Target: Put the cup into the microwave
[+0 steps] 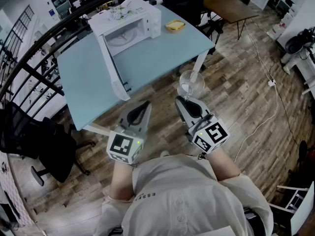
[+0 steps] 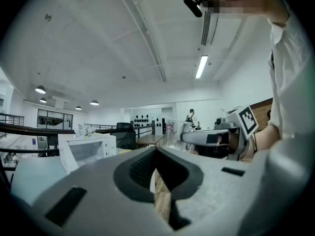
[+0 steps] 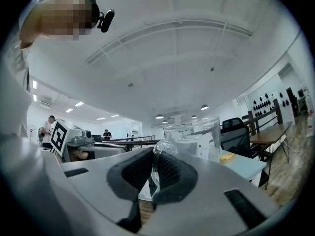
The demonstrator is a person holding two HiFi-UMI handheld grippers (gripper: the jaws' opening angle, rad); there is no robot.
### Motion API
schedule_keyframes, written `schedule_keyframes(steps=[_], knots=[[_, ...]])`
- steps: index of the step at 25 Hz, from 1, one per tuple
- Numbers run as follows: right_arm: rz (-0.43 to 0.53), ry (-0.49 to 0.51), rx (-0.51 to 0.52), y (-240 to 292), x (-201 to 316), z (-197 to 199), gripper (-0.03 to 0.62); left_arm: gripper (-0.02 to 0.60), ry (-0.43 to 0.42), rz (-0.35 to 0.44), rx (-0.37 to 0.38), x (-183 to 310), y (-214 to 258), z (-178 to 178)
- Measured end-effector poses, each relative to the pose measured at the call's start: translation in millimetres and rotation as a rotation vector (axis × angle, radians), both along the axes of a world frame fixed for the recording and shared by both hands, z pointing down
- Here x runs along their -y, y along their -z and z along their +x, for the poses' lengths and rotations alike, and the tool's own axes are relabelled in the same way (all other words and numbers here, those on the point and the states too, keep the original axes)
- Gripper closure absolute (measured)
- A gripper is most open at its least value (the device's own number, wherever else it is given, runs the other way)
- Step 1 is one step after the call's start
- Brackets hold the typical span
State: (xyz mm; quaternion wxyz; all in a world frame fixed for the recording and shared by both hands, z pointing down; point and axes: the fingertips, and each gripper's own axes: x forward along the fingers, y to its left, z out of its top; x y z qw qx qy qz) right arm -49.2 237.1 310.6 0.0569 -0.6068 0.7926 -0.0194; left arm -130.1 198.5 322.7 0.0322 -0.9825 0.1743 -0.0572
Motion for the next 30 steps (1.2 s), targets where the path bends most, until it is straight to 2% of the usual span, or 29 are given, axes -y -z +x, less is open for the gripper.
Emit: schedule_keyframes(steps=[10, 17, 24, 30], knots=[[-0.005, 0.009, -0.011, -2, 12, -3, 0.571, 0.581, 0.000, -0.009, -0.007, 15, -3, 0], [-0.027, 0.025, 0.016, -7, 23, -4, 0.571, 0.581, 0.004, -0.029, -0.005, 24, -8, 2], [-0.044, 0.079, 0.027, -20, 51, 4, 0.571, 0.581, 0.048, -0.039, 0.010, 44, -19, 7], [-0.031, 0.182, 0.015, -26, 100, 18, 0.571, 0.581, 0.143, -0.035, 0.009, 86, -27, 19]])
